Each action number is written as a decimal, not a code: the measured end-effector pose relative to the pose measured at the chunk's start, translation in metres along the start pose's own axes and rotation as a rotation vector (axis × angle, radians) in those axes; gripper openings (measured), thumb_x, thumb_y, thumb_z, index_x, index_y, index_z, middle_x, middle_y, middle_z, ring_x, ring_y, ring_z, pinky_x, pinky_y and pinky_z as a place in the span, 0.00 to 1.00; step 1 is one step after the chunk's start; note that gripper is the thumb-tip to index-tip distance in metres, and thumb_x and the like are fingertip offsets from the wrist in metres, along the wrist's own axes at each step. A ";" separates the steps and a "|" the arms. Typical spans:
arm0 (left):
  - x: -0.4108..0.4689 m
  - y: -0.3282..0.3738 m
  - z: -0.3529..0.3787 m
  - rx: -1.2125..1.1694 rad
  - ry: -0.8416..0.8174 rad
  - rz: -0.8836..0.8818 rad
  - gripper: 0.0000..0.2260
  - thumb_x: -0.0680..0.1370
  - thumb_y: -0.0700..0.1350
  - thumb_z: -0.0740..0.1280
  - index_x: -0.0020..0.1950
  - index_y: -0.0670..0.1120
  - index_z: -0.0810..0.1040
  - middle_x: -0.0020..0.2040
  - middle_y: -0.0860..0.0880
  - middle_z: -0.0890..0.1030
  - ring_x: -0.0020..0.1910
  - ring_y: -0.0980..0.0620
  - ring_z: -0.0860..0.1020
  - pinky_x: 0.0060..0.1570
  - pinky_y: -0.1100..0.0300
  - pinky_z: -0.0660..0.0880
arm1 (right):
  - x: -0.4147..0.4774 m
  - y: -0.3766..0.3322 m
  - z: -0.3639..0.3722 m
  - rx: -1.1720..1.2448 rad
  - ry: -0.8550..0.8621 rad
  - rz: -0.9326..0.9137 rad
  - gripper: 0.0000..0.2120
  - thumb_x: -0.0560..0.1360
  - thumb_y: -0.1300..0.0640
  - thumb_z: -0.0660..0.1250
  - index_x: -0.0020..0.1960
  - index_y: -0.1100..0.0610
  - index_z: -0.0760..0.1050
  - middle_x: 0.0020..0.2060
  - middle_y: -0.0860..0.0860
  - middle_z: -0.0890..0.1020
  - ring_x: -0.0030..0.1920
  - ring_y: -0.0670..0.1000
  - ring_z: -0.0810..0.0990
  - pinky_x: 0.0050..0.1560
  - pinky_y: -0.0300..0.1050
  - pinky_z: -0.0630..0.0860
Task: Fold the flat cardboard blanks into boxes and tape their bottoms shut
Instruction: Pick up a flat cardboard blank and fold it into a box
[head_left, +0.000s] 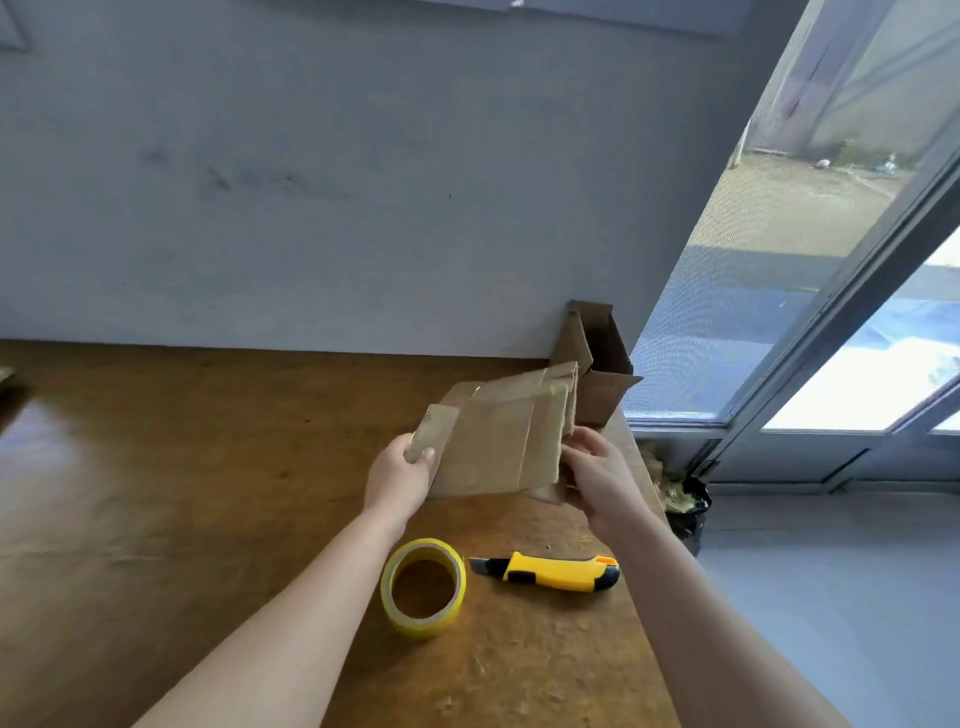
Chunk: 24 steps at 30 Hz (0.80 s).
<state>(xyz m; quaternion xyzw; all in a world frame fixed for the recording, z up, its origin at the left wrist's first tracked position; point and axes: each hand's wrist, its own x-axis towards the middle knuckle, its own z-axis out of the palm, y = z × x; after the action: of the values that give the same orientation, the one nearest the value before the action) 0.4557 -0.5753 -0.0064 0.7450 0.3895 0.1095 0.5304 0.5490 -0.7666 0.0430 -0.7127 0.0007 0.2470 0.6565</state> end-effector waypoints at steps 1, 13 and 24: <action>0.002 0.000 0.002 0.029 0.020 -0.001 0.21 0.80 0.49 0.63 0.72 0.50 0.67 0.68 0.47 0.73 0.63 0.46 0.74 0.57 0.52 0.74 | 0.005 0.003 -0.004 0.012 0.000 0.041 0.12 0.79 0.65 0.60 0.52 0.53 0.79 0.38 0.51 0.85 0.36 0.48 0.82 0.31 0.43 0.78; -0.014 0.030 0.049 0.293 -0.265 0.075 0.36 0.71 0.74 0.54 0.70 0.52 0.73 0.76 0.46 0.63 0.75 0.48 0.60 0.71 0.52 0.57 | 0.042 0.011 -0.021 -0.002 0.029 0.038 0.11 0.75 0.65 0.68 0.55 0.54 0.76 0.48 0.55 0.82 0.46 0.54 0.81 0.35 0.43 0.76; -0.036 0.050 0.058 0.323 -0.008 0.224 0.13 0.79 0.47 0.59 0.34 0.51 0.69 0.32 0.55 0.74 0.32 0.54 0.73 0.26 0.62 0.63 | 0.047 0.007 -0.007 -0.203 -0.097 0.106 0.17 0.72 0.59 0.67 0.59 0.56 0.69 0.46 0.57 0.82 0.38 0.53 0.84 0.31 0.44 0.79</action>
<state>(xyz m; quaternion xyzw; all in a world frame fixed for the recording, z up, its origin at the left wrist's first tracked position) 0.4877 -0.6481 0.0224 0.8595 0.3147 0.1009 0.3899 0.5906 -0.7594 0.0199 -0.7617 -0.0182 0.3144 0.5662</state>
